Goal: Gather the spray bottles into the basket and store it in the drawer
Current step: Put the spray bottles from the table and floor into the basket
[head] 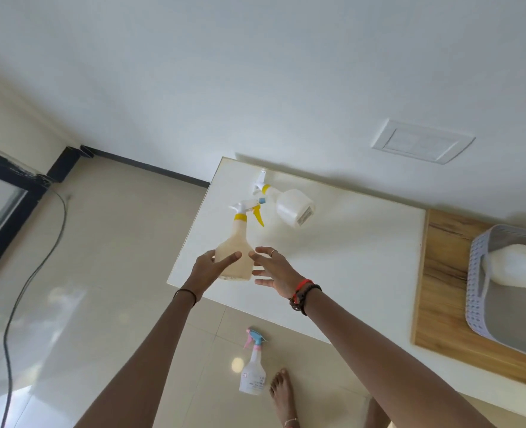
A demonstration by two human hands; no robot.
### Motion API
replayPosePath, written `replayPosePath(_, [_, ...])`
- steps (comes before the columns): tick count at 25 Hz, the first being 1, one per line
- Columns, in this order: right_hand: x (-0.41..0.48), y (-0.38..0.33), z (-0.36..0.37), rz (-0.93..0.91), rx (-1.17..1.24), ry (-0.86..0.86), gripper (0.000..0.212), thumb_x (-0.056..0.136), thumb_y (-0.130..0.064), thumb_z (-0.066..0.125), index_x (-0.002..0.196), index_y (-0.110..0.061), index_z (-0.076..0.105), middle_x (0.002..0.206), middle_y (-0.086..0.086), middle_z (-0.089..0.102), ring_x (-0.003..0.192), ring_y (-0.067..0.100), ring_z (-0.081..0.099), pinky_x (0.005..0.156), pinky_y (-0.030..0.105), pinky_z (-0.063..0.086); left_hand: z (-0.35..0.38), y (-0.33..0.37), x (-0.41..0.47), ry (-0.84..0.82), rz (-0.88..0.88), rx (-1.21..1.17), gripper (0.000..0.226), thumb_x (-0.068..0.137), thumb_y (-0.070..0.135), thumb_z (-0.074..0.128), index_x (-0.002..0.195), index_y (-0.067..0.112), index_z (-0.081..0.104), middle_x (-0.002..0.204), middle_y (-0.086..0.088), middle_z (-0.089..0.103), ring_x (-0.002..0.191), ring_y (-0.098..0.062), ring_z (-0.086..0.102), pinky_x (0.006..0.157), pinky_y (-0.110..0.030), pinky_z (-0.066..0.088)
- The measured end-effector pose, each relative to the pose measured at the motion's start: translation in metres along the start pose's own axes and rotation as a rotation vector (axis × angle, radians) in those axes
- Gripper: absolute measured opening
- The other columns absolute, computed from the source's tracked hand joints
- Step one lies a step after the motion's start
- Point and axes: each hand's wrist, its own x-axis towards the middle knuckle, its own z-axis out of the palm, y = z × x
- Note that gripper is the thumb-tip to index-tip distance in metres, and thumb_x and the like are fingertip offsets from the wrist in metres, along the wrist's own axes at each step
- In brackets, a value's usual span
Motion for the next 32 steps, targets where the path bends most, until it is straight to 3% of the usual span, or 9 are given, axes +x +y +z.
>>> replayPosePath(6, [-0.073, -0.004, -0.096, -0.055, 0.136, -0.164, 0.073, 0.086, -0.036, 0.065, 0.147, -0.032, 0.025, 0.144, 0.0, 0.047, 0.131, 0.029, 0.047, 0.113, 0.046, 0.035, 0.076, 0.046, -0.055, -0.218, 0.166, -0.094, 0.059, 0.077, 0.043, 0.069, 0.128, 0.016, 0.059, 0.123, -0.002, 0.067, 0.115, -0.021, 0.064, 0.105, -0.04, 0.048])
replayPosePath(9, [-0.114, 0.008, -0.151, -0.127, 0.183, -0.176, 0.069, 0.085, -0.026, 0.068, 0.144, -0.035, 0.034, 0.138, -0.003, 0.055, 0.128, 0.024, 0.052, 0.115, 0.045, 0.034, 0.118, 0.067, -0.082, -0.358, 0.229, -0.065, 0.054, 0.073, 0.043, 0.073, 0.125, 0.033, 0.06, 0.12, 0.009, 0.069, 0.106, -0.01, 0.069, 0.095, -0.027, 0.051])
replayPosePath(11, [-0.142, 0.022, -0.188, -0.187, 0.211, -0.124, 0.067, 0.082, -0.021, 0.072, 0.139, -0.036, 0.041, 0.132, -0.003, 0.061, 0.126, 0.021, 0.055, 0.111, 0.041, 0.039, 0.153, 0.081, -0.098, -0.433, 0.258, 0.019, 0.062, 0.072, 0.044, 0.074, 0.131, 0.037, 0.054, 0.127, 0.01, 0.065, 0.112, -0.007, 0.066, 0.095, -0.023, 0.05])
replayPosePath(15, [-0.19, 0.054, -0.251, -0.292, 0.281, 0.035, 0.078, 0.066, -0.018, 0.084, 0.132, -0.038, 0.047, 0.127, -0.001, 0.065, 0.119, 0.013, 0.061, 0.092, 0.025, 0.052, 0.223, 0.1, -0.117, -0.495, 0.305, 0.185, 0.072, 0.079, 0.028, 0.076, 0.143, 0.026, 0.041, 0.137, 0.009, 0.056, 0.129, -0.008, 0.05, 0.114, -0.033, 0.036])
replayPosePath(18, [-0.224, 0.079, -0.304, -0.366, 0.275, 0.178, 0.083, 0.058, -0.017, 0.089, 0.127, -0.041, 0.049, 0.126, -0.006, 0.065, 0.119, 0.012, 0.06, 0.095, 0.03, 0.05, 0.287, 0.113, -0.132, -0.572, 0.358, 0.312, 0.075, 0.078, 0.024, 0.077, 0.143, 0.029, 0.04, 0.135, 0.008, 0.052, 0.126, -0.006, 0.049, 0.112, -0.029, 0.033])
replayPosePath(22, [-0.262, 0.107, -0.375, -0.426, 0.28, 0.326, 0.087, 0.048, -0.017, 0.09, 0.119, -0.045, 0.049, 0.129, -0.01, 0.061, 0.118, 0.009, 0.059, 0.081, 0.022, 0.051, 0.377, 0.122, -0.149, -0.596, 0.417, 0.429, 0.079, 0.078, 0.02, 0.077, 0.146, 0.028, 0.037, 0.132, -0.009, 0.046, 0.119, -0.016, 0.052, 0.099, -0.017, 0.04])
replayPosePath(27, [-0.29, 0.135, -0.454, -0.475, 0.309, 0.511, 0.084, 0.05, -0.012, 0.087, 0.115, -0.047, 0.047, 0.128, -0.006, 0.058, 0.115, 0.008, 0.058, 0.075, 0.019, 0.053, 0.488, 0.126, -0.17, -0.631, 0.476, 0.456, 0.088, 0.076, 0.009, 0.078, 0.149, 0.01, 0.029, 0.146, -0.011, 0.042, 0.131, -0.019, 0.046, 0.109, -0.027, 0.039])
replayPosePath(30, [-0.293, 0.146, -0.493, -0.482, 0.277, 0.561, 0.094, 0.051, -0.009, 0.088, 0.126, -0.043, 0.043, 0.13, -0.007, 0.053, 0.115, 0.005, 0.055, 0.082, 0.018, 0.051, 0.543, 0.126, -0.176, -0.598, 0.496, 0.448, 0.089, 0.078, 0.009, 0.076, 0.15, 0.004, 0.024, 0.153, -0.011, 0.036, 0.141, -0.022, 0.037, 0.117, -0.034, 0.032])
replayPosePath(32, [-0.287, 0.149, -0.52, -0.475, 0.24, 0.577, 0.098, 0.055, -0.004, 0.087, 0.135, -0.034, 0.038, 0.134, -0.002, 0.049, 0.11, -0.003, 0.053, 0.074, 0.008, 0.051, 0.575, 0.13, -0.174, -0.586, 0.507, 0.468, 0.089, 0.08, 0.011, 0.074, 0.151, 0.004, 0.02, 0.156, -0.01, 0.031, 0.144, -0.022, 0.032, 0.118, -0.032, 0.028])
